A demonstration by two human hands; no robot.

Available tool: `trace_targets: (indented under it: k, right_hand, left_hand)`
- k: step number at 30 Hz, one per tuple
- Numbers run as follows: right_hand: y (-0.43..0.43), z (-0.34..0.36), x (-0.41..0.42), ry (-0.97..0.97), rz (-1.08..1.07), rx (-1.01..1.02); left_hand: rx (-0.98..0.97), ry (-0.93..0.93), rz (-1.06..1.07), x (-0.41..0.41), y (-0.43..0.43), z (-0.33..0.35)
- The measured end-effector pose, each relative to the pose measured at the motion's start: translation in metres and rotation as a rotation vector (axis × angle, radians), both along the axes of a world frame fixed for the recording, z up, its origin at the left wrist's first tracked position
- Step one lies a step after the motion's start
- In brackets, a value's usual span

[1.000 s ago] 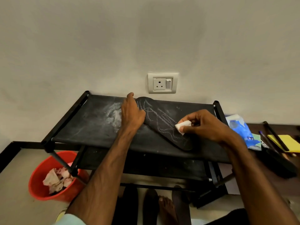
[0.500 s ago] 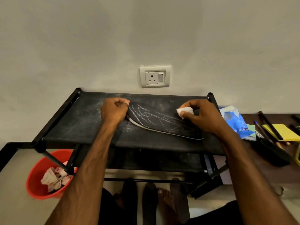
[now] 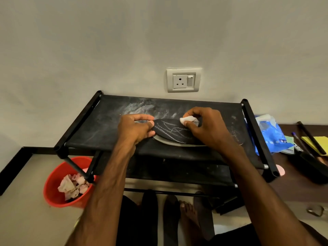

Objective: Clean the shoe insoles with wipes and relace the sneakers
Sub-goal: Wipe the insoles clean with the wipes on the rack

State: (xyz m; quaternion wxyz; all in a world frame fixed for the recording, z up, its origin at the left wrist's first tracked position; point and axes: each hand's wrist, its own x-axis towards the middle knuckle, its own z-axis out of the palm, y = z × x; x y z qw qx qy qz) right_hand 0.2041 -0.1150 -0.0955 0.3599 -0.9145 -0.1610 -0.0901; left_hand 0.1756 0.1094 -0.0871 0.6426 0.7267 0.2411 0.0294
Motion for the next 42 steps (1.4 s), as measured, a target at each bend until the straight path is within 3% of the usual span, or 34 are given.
trace_targets:
  k: [6,11,16,28,42]
  right_hand:
    - [0.017,0.003,-0.002,0.004,0.012,0.011]
    - [0.018,-0.001,-0.002,0.040,0.042,-0.037]
    - [0.021,-0.001,-0.004,0.052,0.068,-0.057]
    - [0.060,0.011,0.003,0.066,0.128,-0.049]
    - [0.072,0.013,0.023,0.193,0.296,-0.235]
  left_hand:
    - [0.077,-0.026,0.019,-0.001,-0.004,-0.003]
    - [0.495,-0.081,-0.115,-0.005,0.001,-0.008]
    - [0.607,-0.061,-0.231,-0.006,-0.003,-0.002]
    - [0.550,0.027,-0.542,-0.014,0.006,0.007]
    - [0.595,0.039,-0.496,-0.012,-0.003,-0.012]
